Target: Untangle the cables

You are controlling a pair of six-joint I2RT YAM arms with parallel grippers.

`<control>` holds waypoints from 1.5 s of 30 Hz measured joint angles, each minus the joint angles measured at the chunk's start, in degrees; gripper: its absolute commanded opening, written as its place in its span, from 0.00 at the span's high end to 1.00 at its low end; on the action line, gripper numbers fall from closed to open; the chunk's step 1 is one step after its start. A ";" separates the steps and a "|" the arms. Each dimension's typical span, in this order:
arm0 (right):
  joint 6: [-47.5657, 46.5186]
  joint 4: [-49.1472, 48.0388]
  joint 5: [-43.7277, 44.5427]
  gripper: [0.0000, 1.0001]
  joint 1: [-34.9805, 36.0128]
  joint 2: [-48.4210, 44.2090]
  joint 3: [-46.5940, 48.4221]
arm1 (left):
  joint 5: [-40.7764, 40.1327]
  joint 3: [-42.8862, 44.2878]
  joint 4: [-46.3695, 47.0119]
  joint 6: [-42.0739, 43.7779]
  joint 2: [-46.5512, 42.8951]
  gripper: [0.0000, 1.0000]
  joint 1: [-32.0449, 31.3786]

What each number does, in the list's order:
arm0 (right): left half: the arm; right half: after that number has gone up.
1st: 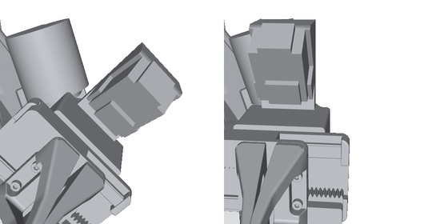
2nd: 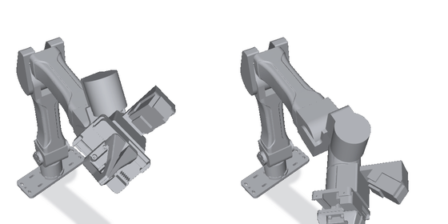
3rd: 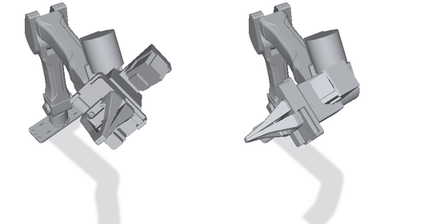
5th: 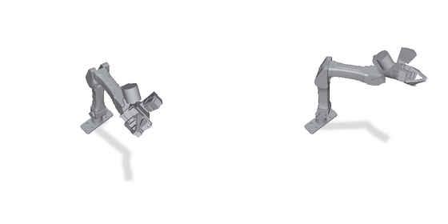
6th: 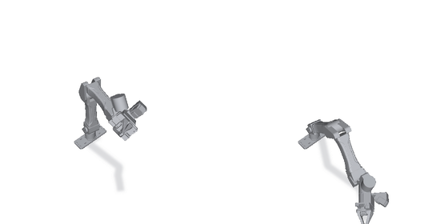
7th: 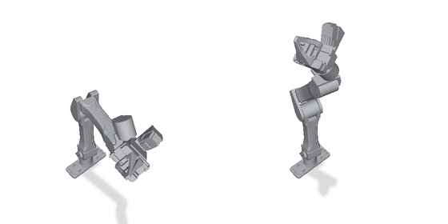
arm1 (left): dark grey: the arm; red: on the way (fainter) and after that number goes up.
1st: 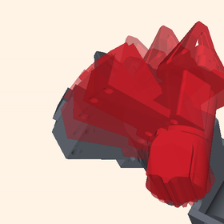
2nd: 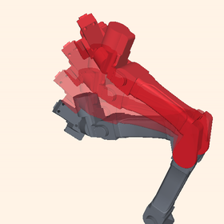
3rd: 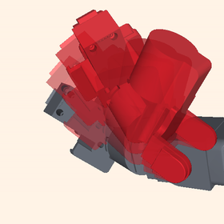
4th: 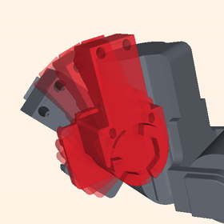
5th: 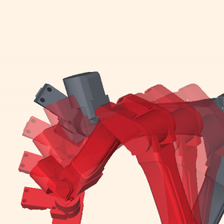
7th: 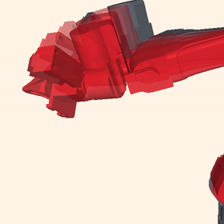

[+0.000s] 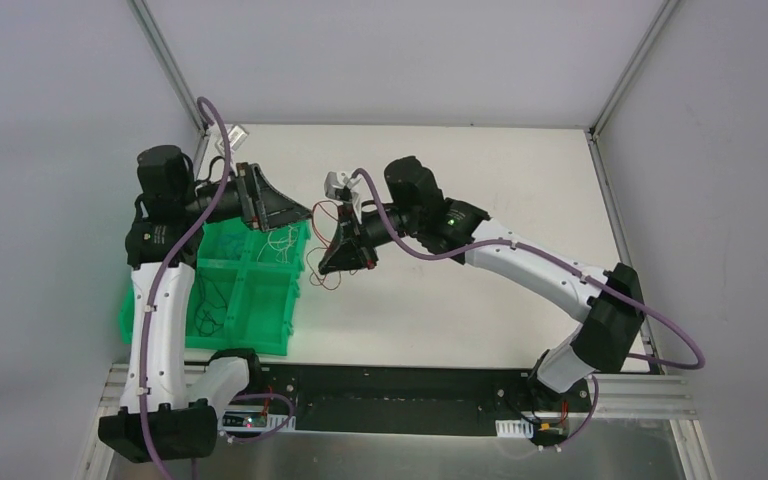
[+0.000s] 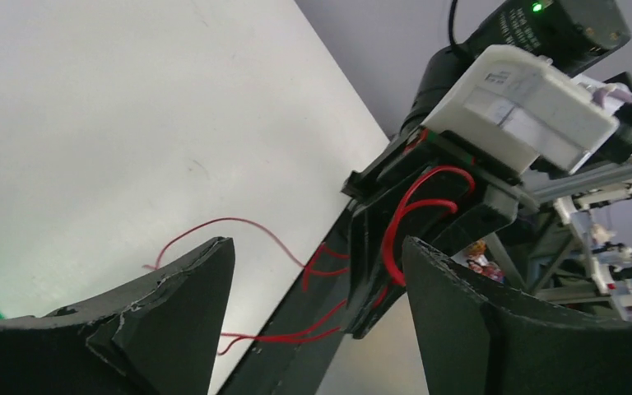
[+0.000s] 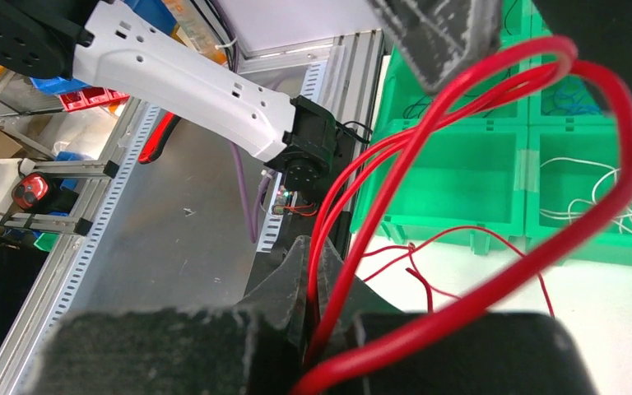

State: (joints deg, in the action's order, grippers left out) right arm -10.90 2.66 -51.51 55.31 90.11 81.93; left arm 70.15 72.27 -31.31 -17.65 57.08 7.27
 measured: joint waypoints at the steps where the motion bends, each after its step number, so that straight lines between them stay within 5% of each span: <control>1: -0.04 0.20 0.02 1.00 0.02 0.33 0.00 | -0.63 -1.90 2.95 -3.85 -0.37 0.26 -1.25; 7: -0.11 0.87 0.02 1.00 0.44 1.05 0.02 | -2.29 -2.89 14.60 -14.58 -1.62 0.27 -5.64; 16: -0.07 0.98 0.02 1.00 0.61 1.49 0.44 | -3.28 -5.53 19.02 -17.07 -2.80 0.27 -10.08; 21: 0.11 1.01 0.00 1.00 0.61 1.49 0.44 | -3.06 -6.34 19.02 -17.27 -2.71 0.57 -10.08; 25: 0.37 1.09 -0.04 1.00 0.37 1.49 0.44 | -1.18 -6.34 19.06 -17.16 -2.73 1.00 -10.08; 32: 2.78 1.09 -0.42 1.00 -3.32 1.49 0.46 | 4.68 -5.14 13.84 -12.57 -3.19 1.00 -6.73; 38: 3.82 1.81 -0.48 1.00 -6.71 0.39 0.46 | 3.61 -0.48 -6.64 5.57 -1.86 1.00 -1.92; 45: 5.57 3.61 -0.76 1.00 -7.67 -0.46 2.67 | -2.10 2.16 -19.93 20.09 -0.57 1.00 -8.22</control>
State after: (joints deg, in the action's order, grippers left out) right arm -5.32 6.26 -52.27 47.64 89.65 84.60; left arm 68.05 74.43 -51.24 2.44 56.51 -0.95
